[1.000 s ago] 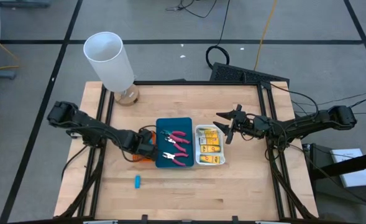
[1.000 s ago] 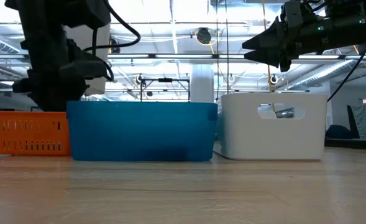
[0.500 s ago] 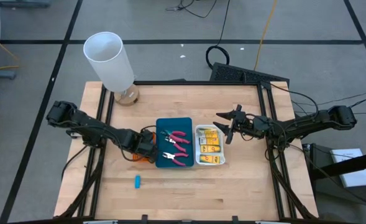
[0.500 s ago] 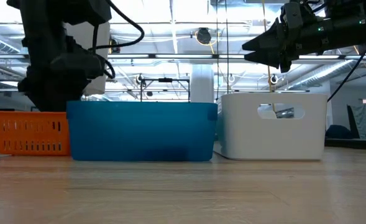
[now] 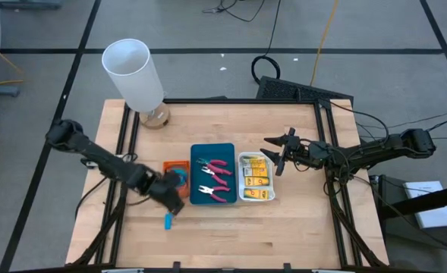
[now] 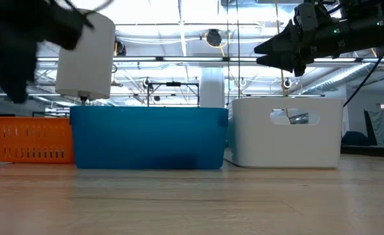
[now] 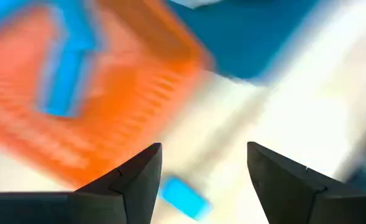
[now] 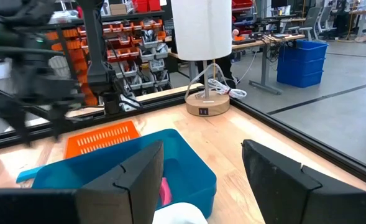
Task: Pick & Place School Supplies
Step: Put the blue eraser into the orange bin
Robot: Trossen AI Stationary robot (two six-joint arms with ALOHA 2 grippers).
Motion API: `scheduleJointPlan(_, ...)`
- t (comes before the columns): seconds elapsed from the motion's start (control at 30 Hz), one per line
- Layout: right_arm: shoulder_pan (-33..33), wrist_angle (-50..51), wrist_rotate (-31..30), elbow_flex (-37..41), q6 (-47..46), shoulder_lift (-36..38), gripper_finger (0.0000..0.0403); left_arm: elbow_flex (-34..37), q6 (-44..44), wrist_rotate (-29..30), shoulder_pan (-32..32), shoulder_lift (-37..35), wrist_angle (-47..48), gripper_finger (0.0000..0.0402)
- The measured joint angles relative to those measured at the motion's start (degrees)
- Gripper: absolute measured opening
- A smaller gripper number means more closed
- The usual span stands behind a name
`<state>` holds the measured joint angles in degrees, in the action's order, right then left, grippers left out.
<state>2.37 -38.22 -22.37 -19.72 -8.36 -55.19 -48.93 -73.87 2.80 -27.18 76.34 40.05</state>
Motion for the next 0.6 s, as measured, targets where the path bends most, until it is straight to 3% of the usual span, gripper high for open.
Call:
scheduleJointPlan(0.3,-0.02,0.37,-0.02,0.01,-0.02,-0.01,0.021,-0.04,-3.83,3.19,-15.26,3.52,-15.98,0.0241)
scheduleJointPlan(0.6,-0.01,-0.15,-0.01,0.0,-1.46,0.0,0.021,-0.01,-22.08,-6.23,-14.7,7.83,-5.13,0.0241)
